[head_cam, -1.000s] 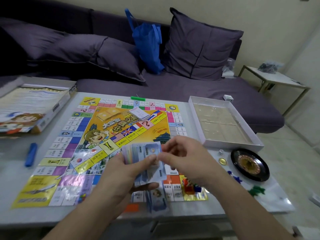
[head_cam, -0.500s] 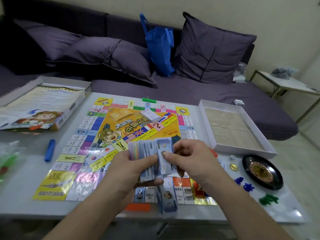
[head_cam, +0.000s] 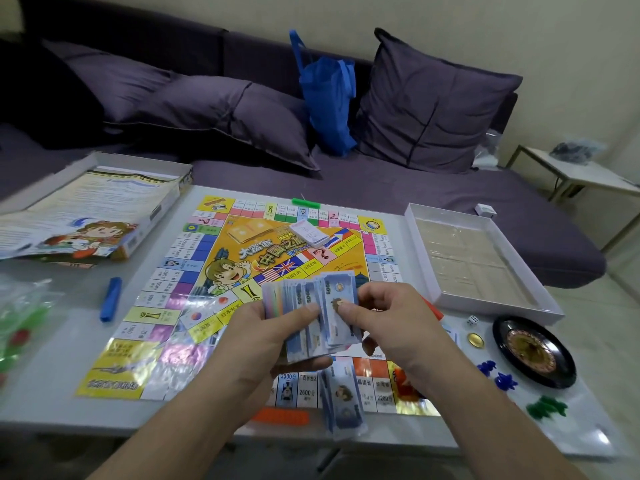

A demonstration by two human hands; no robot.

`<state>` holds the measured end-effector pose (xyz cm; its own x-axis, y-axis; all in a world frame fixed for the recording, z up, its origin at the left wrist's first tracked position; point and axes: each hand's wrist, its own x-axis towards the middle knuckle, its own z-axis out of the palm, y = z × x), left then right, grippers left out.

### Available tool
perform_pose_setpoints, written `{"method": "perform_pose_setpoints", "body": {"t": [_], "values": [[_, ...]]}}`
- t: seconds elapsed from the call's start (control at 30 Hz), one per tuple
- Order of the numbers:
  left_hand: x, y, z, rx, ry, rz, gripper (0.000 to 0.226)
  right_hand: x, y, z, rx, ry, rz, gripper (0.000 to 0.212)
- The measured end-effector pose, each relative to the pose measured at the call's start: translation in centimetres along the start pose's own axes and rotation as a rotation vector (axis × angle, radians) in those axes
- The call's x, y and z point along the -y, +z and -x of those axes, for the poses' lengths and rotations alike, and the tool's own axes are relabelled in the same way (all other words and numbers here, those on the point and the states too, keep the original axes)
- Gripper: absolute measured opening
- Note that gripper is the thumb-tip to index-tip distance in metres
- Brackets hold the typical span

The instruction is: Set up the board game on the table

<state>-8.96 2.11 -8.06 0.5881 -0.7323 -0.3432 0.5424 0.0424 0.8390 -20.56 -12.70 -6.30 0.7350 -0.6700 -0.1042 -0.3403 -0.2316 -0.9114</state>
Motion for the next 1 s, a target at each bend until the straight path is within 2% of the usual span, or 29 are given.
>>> {"method": "perform_pose_setpoints", "body": {"t": [0.3,0.43,0.6,0.7,0.83,1.0], "values": [[0.3,0.0,-0.2,-0.062,0.042,-0.032,0.029,0.3,0.8,0.3,0.021,-0.066,0.092,0.020],[0.1,0.0,-0.6,-0.082,0.053,-0.020,0.031,0.6,0.8,0.3,0.036,-0.026,-0.012,0.019],[-1.7,0.2,-1.8,-0.074,0.033,-0.026,0.027,0.4,0.6,-1.1,-0.083,0.027,-0.080,0.018],[-4.0,-0.6,-4.5,-0.126,0.034,-0.013,0.033,0.6,-0.4,-4.8,-0.184,0.061,-0.106,0.017],[-6.7,-2.0,-8.8,-0.167,0.056,0.008,0.038,-0.4,-1.6,-13.4,-0.325,0.030,0.070,0.020],[-7.4,-3.9,-12.6,-0.181,0.059,0.029,0.042,-1.2,-1.7,-25.3,-0.377,0.076,0.250,0.032]]}}
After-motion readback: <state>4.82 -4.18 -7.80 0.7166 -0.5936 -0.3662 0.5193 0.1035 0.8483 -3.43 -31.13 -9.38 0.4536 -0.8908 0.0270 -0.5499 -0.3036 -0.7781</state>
